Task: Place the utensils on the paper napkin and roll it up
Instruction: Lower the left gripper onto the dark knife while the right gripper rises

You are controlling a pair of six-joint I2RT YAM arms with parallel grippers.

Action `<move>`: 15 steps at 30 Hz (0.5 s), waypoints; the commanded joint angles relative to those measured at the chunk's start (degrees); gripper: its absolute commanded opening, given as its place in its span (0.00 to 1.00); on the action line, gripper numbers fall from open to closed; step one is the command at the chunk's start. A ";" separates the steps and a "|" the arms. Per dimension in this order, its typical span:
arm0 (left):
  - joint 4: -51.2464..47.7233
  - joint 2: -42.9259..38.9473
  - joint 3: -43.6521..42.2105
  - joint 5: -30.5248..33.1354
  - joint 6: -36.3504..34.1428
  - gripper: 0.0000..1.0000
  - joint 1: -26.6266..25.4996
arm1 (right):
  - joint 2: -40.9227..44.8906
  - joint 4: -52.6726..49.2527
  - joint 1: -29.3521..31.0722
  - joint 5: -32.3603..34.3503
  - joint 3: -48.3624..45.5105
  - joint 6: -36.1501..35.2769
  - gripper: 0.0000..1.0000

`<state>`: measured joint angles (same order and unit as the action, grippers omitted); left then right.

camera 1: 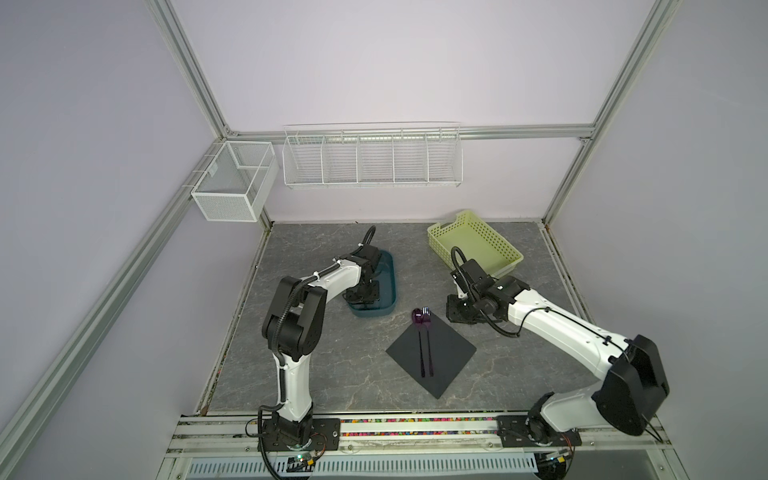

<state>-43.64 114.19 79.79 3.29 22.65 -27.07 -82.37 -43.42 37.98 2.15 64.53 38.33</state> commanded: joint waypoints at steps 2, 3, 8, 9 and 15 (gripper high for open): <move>-0.04 2.22 0.56 1.18 0.74 0.14 -0.35 | 1.40 -1.58 -0.42 0.85 -1.17 -0.73 0.30; -0.13 2.25 0.71 1.05 0.51 0.12 -0.36 | 1.40 -1.65 -0.41 0.84 -1.08 -0.72 0.30; -0.48 0.83 1.01 1.28 -0.18 0.03 -0.35 | 2.06 -2.33 -0.42 1.39 -0.14 -1.03 0.29; -0.48 0.21 1.00 1.13 -0.44 0.02 -0.35 | 2.30 -2.67 -0.43 1.93 0.17 -0.99 0.29; 0.96 -6.49 -0.01 -0.15 -2.46 0.00 -0.35 | 4.59 -2.53 -0.40 2.45 0.77 -1.46 0.29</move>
<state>-43.38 112.92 79.92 3.64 21.74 -27.14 -80.03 -45.25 37.89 3.64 64.45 37.56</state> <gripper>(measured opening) 0.053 0.289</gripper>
